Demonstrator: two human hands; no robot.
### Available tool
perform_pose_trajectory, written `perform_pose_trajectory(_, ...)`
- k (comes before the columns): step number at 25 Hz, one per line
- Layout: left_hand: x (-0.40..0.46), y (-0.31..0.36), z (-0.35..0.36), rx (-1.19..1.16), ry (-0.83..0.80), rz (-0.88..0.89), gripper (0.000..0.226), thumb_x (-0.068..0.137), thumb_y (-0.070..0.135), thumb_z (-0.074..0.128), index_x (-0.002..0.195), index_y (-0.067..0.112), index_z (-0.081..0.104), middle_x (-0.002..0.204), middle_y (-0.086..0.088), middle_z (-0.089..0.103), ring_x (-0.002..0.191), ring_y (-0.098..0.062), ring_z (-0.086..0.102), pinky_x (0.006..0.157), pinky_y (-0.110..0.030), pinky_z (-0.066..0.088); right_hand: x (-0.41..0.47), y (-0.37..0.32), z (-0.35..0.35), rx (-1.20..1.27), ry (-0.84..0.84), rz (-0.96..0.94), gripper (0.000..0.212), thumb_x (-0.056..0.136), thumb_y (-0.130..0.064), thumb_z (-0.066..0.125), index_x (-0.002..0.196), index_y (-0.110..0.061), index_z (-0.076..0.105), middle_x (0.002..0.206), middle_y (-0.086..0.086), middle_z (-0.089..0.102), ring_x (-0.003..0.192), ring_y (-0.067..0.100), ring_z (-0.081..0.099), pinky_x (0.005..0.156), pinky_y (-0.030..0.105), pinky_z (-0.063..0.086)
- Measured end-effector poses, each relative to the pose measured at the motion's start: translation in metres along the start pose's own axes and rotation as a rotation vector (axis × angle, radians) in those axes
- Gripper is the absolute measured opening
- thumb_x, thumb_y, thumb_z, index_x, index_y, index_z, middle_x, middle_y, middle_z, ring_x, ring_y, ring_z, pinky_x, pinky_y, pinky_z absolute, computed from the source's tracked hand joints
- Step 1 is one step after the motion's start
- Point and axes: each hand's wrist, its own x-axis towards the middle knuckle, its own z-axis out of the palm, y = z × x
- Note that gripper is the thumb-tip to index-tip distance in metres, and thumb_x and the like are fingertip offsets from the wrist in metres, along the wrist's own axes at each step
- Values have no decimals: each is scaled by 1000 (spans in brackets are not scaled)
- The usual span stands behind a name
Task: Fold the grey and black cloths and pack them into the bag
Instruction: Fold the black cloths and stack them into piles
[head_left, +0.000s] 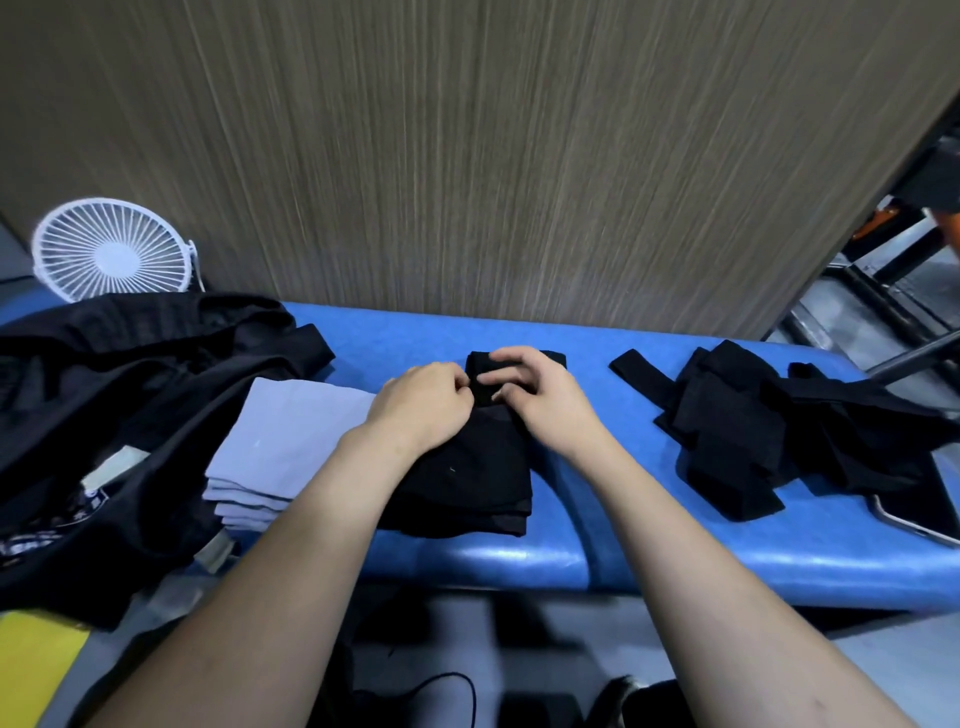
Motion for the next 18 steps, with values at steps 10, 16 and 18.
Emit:
perform_pose_trajectory(10,-6,12,2,63,14,51,32,102,41,38,120,42,64,122,4,59,119,-23,54,100,-37,37,-17,19,-40,-331,210,229,27,93,-17,61,117,-28,66,104,6,56,99,20,53,91,33,47)
perform_pose_trajectory(16,-4,9,1,52,-9,37,32,102,42,40,121,44,65,125,7,57,122,-21,53,99,-36,38,-14,5,-39,147,215,293,30,87,0,65,107,-22,69,84,4,50,75,16,48,66,22,43)
perform_pose_trajectory(18,-3,7,1,42,-12,25,32,102,43,40,122,44,65,123,9,57,124,-20,52,98,-35,37,-12,1,-35,337,187,329,31,86,3,63,106,-20,70,91,10,56,78,19,54,69,26,47)
